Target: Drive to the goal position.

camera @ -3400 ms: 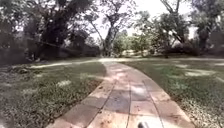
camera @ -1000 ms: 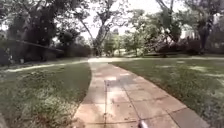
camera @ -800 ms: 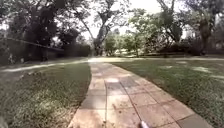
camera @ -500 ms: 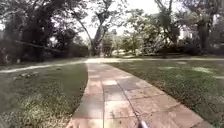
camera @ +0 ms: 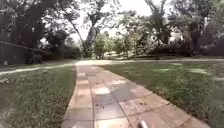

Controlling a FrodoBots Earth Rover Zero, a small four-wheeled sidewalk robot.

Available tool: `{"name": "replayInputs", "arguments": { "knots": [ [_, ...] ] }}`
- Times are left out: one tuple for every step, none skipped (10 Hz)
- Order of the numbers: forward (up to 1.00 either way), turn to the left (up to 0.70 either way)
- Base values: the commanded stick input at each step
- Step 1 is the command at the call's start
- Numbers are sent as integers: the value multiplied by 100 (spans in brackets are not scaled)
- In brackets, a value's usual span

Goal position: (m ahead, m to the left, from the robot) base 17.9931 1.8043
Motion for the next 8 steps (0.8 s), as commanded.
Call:
{"name": "replayInputs", "arguments": {
  "knots": [
    [70,0],
    [70,25],
    [70,32],
    [70,9],
    [70,0],
    [70,0],
    [70,0],
    [70,0]
  ]
}}
